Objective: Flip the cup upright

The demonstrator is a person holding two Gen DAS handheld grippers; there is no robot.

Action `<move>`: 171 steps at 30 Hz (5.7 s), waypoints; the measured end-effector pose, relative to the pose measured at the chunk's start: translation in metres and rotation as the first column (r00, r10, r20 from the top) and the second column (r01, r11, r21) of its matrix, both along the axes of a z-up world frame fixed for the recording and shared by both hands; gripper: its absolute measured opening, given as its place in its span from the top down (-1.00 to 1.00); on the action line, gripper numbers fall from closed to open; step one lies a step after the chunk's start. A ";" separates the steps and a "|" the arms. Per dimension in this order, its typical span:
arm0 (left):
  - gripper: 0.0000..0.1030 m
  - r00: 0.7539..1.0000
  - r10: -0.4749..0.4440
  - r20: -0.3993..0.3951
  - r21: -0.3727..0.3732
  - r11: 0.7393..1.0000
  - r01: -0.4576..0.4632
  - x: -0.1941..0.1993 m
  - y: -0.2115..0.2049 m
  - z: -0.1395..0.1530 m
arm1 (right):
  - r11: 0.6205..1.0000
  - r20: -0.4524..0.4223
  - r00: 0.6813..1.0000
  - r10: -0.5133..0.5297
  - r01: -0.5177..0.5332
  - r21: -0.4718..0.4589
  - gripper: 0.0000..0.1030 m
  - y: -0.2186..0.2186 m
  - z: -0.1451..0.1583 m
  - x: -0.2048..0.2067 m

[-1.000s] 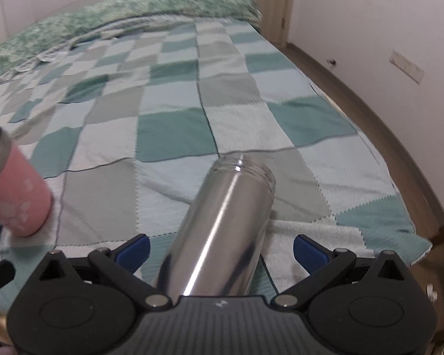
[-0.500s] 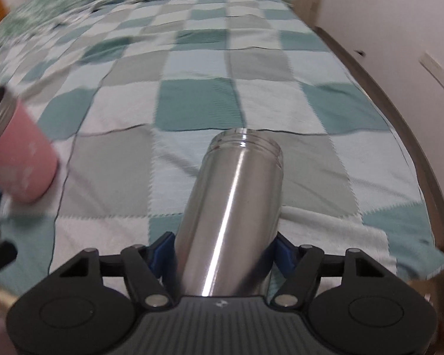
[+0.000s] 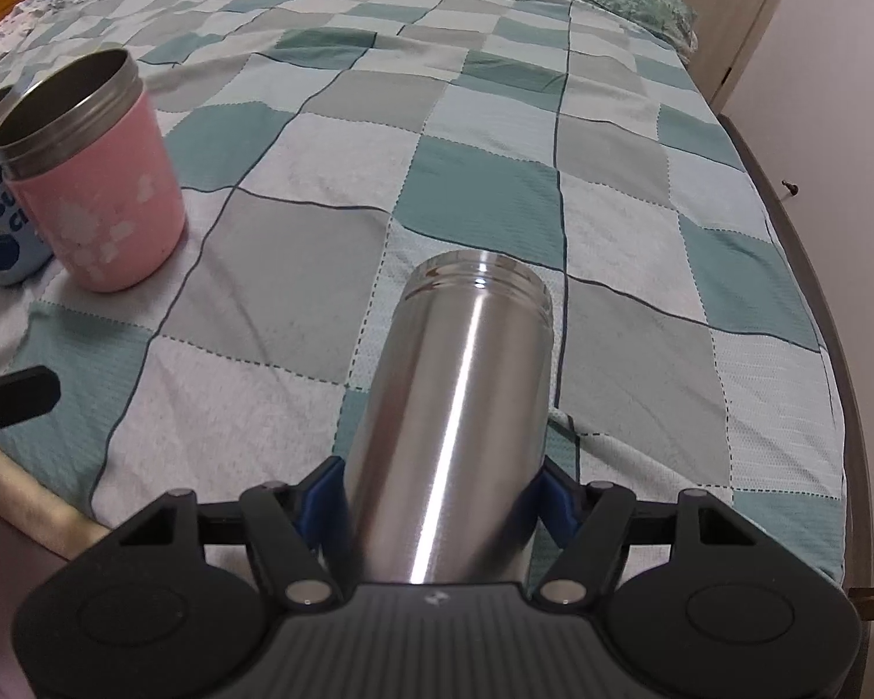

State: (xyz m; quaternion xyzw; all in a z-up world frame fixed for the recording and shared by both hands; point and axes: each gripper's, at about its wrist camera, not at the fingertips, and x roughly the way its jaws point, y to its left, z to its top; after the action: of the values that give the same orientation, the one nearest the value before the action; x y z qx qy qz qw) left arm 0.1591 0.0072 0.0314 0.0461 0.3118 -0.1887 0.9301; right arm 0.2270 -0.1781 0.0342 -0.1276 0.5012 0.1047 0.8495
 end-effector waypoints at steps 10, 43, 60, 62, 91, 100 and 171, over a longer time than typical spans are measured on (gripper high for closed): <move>-1.00 1.000 0.006 0.007 -0.004 1.000 -0.006 -0.002 0.002 0.001 | 0.996 0.051 0.998 -0.022 0.017 0.082 -0.85 -0.011 0.017 0.002; -1.00 0.996 0.082 0.044 -0.085 0.993 -0.078 -0.019 0.025 0.021 | 0.921 0.558 0.828 -0.050 -0.179 0.347 -0.20 -0.010 0.058 -0.025; -1.00 0.985 0.169 0.045 -0.111 0.980 -0.164 -0.027 0.046 0.017 | 0.924 0.700 0.714 -0.015 -0.258 0.284 -0.21 0.053 0.012 -0.008; -1.00 0.984 0.169 0.055 -0.113 0.980 -0.162 -0.029 0.046 0.019 | 0.922 0.691 0.723 -0.019 -0.255 0.292 -0.21 0.052 0.013 -0.008; -1.00 0.790 0.384 0.479 -0.171 0.923 -0.344 -0.152 -0.005 -0.024 | 0.939 0.817 0.560 -0.134 -0.191 0.285 -1.00 -0.047 -0.014 -0.192; -1.00 0.768 0.408 0.493 -0.183 0.912 -0.367 -0.153 -0.009 -0.026 | 0.942 0.827 0.541 -0.149 -0.178 0.286 -1.00 -0.051 -0.021 -0.197; -1.00 0.763 0.410 0.499 -0.210 0.912 -0.352 -0.157 -0.008 -0.026 | 0.943 0.828 0.540 -0.150 -0.173 0.284 -1.00 -0.050 -0.021 -0.196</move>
State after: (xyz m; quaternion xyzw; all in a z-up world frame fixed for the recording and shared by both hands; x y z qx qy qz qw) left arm 0.0025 -0.0006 0.0056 -0.0161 0.0336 0.0089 0.9993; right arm 0.0307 -0.2280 0.0129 -0.0204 0.0059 0.1192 0.9926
